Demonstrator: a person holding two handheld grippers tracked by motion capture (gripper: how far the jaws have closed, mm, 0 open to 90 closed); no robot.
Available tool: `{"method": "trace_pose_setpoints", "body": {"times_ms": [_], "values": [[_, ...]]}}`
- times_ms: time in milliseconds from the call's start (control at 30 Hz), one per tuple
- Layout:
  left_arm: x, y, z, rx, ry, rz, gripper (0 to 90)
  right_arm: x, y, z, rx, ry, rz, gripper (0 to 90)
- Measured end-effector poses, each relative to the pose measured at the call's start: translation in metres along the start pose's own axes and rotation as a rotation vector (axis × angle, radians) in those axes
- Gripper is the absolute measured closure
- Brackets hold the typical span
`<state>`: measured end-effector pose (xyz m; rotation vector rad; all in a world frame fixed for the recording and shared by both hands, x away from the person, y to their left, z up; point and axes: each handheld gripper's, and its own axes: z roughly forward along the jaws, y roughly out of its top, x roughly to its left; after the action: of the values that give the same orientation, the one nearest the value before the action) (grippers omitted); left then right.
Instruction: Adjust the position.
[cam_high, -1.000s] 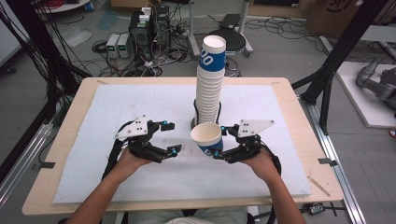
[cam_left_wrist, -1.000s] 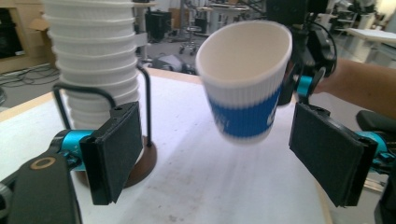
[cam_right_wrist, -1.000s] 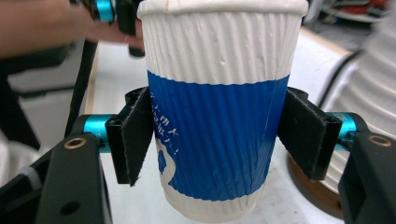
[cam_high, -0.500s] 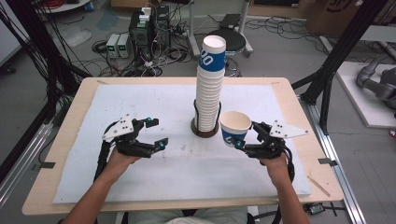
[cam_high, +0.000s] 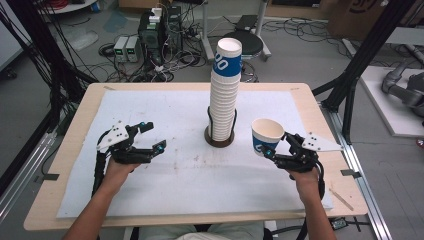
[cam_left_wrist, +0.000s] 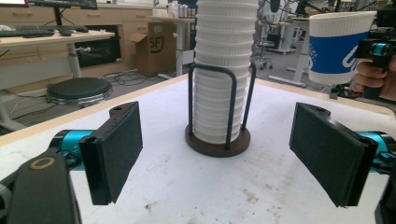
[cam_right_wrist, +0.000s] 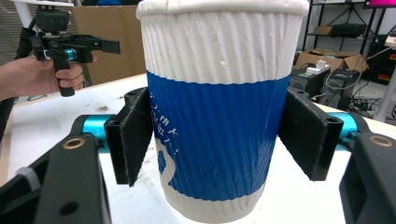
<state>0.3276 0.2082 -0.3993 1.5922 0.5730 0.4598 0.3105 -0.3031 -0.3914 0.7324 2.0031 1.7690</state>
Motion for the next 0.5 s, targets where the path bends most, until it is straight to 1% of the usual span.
{"method": "trace_pose_setpoints", "body": {"times_ms": [67,133,267,333,500], "values": [[0.0016,-0.0011,-0.0003,0.004,0.005,-0.001,17.1,0.0000,-0.0001,0.0001,0.005,-0.006,-0.012,30.2],[0.0023,-0.0018,-0.0001,0.000,0.010,-0.004,17.2,0.0008,0.0002,0.0004,0.011,-0.011,-0.015,30.2],[0.0041,-0.0028,-0.0020,0.007,0.015,-0.004,17.3,-0.0001,0.0003,0.0015,0.015,-0.015,-0.019,30.2],[0.0036,-0.0033,-0.0033,0.006,0.016,-0.007,17.2,-0.0005,0.0000,0.0020,0.019,-0.016,-0.011,30.2],[0.0034,-0.0038,-0.0023,0.007,0.016,-0.007,17.2,-0.0011,0.0005,0.0022,0.013,-0.019,-0.012,30.2]]}}
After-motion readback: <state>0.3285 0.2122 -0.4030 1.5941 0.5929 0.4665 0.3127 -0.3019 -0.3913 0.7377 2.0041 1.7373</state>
